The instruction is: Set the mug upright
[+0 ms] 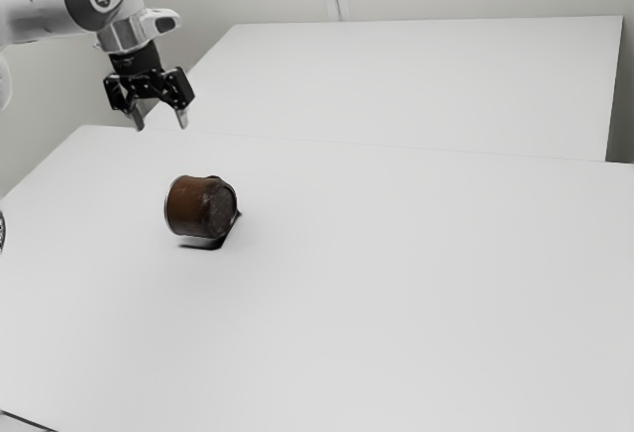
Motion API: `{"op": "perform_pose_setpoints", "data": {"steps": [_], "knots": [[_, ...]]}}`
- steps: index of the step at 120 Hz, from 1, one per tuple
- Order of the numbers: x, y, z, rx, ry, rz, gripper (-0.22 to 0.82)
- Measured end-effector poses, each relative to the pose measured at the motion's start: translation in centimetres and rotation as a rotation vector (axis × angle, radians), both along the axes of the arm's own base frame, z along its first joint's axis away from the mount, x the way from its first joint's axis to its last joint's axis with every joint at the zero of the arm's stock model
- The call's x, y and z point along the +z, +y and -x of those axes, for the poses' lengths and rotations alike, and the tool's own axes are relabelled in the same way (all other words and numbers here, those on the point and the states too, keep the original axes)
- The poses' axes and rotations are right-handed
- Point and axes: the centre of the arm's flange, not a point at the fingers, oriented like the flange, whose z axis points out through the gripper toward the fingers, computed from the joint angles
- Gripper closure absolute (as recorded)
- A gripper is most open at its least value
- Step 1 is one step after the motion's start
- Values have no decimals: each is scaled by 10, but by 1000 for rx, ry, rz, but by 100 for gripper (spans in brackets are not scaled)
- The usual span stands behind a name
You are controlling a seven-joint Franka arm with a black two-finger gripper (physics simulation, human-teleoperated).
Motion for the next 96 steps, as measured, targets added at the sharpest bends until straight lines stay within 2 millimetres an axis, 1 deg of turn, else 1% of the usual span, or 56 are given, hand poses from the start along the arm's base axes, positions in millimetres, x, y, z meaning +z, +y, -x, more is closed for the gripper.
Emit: {"op": "perform_pose_setpoints", "data": {"steps": [20,27,39,52,64,72,81,96], "knots": [[-35,47,-10,21,30,71,0],[-50,65,-11,29,44,99,0],[-78,88,-14,30,58,156,0],[-100,98,-20,9,56,213,0],[-125,109,-27,-5,45,264,0],[-137,115,-31,-18,30,289,0],[-147,123,-35,-27,13,312,0],[-155,136,-41,-41,-19,336,0]]}}
